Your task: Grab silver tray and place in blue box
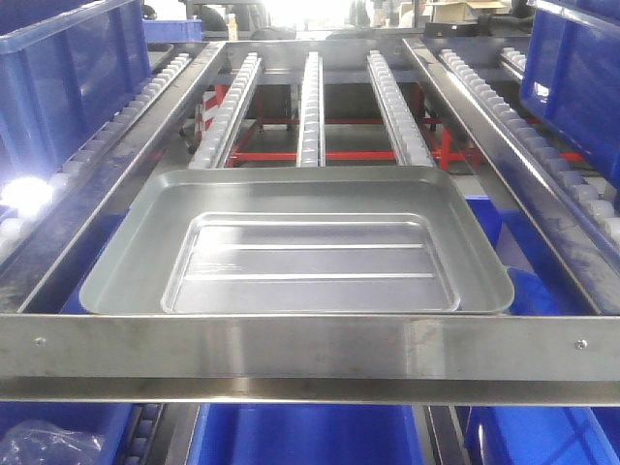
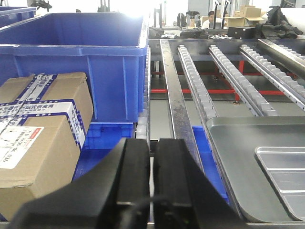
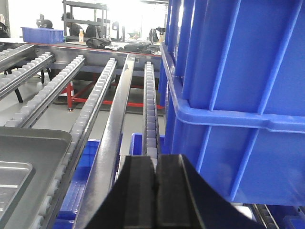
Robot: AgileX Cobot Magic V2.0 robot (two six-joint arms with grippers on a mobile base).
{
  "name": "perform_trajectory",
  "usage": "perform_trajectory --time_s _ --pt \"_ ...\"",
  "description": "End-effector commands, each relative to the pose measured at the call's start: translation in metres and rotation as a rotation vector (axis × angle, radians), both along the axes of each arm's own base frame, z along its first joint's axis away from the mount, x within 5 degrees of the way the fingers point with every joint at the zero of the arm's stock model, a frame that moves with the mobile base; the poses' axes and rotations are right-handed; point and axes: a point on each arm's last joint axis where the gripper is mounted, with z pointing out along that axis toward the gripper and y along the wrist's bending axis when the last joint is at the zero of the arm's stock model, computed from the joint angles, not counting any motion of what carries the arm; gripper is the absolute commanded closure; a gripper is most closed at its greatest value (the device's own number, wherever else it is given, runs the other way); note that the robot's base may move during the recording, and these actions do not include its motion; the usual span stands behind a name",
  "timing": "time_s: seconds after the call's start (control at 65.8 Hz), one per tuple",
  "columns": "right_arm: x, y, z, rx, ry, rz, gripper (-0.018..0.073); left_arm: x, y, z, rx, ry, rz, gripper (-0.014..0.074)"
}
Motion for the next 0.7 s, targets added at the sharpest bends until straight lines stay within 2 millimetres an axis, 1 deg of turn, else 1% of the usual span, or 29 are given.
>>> perform_trajectory --time_s 0.0,0.471,0.684 --pt "-0.0044 0.0005 0.0153 -0.018 -0.126 -0.002 0.0511 -0.0011 0.0001 0.0029 -0.013 -0.078 -0.004 0.0582" --pt "-0.0044 0.0005 0.0153 -0.018 -0.126 -0.002 0.0511 -0.0011 0.0001 0.0029 -0.017 -0.077 -0.004 0.0582" --pt "-0.0055 0.0008 0.0195 -0.023 -0.174 0.0 0.0511 -0.0011 0.0001 0.0029 -0.017 -0.077 -0.004 0.0582"
